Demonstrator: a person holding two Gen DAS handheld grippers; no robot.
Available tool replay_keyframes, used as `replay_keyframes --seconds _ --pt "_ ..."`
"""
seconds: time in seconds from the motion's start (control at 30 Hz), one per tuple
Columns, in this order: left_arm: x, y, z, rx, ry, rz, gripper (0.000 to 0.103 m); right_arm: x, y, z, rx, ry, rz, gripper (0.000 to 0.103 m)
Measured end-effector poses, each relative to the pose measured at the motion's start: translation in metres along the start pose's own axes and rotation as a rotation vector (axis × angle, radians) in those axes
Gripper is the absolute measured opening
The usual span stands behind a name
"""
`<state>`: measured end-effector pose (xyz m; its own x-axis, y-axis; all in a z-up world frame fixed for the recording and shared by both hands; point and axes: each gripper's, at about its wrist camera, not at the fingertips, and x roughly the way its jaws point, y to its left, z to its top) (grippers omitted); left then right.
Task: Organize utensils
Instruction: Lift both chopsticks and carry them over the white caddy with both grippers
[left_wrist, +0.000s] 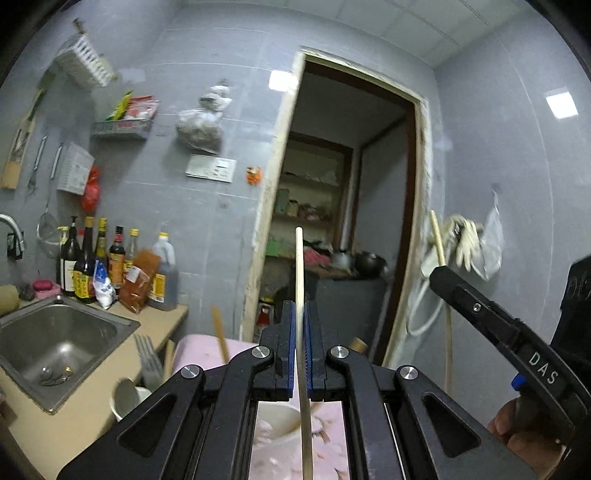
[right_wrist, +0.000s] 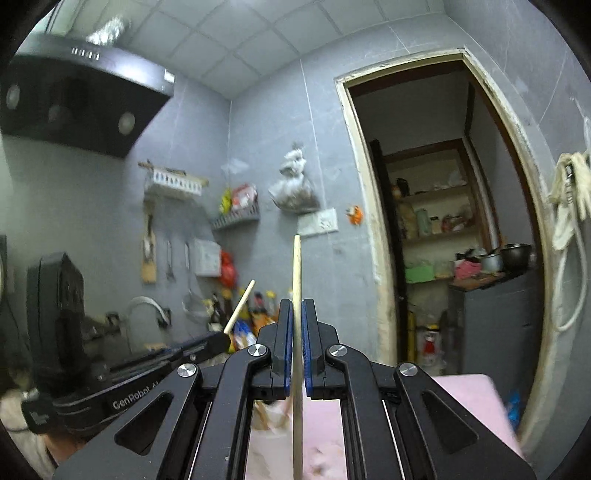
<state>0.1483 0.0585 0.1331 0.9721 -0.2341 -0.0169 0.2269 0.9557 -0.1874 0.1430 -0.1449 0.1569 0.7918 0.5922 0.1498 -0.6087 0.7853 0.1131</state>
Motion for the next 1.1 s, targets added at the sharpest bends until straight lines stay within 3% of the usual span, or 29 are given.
replay_keyframes --seconds 0.23,0.53,0.77,1.1 --pt "0.0 0.066 0.026 -0.094 -0.094 0.06 0.002 0.043 0.015 0.001 0.046 -0.13 0.056 0.003" --pt "-0.008 0.126 0.015 -0.222 -0.247 0.176 0.002 0.068 0.02 -0.026 0.083 -0.232 0.026 0.003" --pt "-0.005 0.133 0.001 -0.227 -0.285 0.261 0.002 0.073 0.017 -0.045 0.065 -0.242 -0.019 0.003" --pt "0.007 0.142 -0.016 -0.271 -0.274 0.336 0.002 0.081 0.012 -0.058 0.051 -0.215 -0.046 0.003"
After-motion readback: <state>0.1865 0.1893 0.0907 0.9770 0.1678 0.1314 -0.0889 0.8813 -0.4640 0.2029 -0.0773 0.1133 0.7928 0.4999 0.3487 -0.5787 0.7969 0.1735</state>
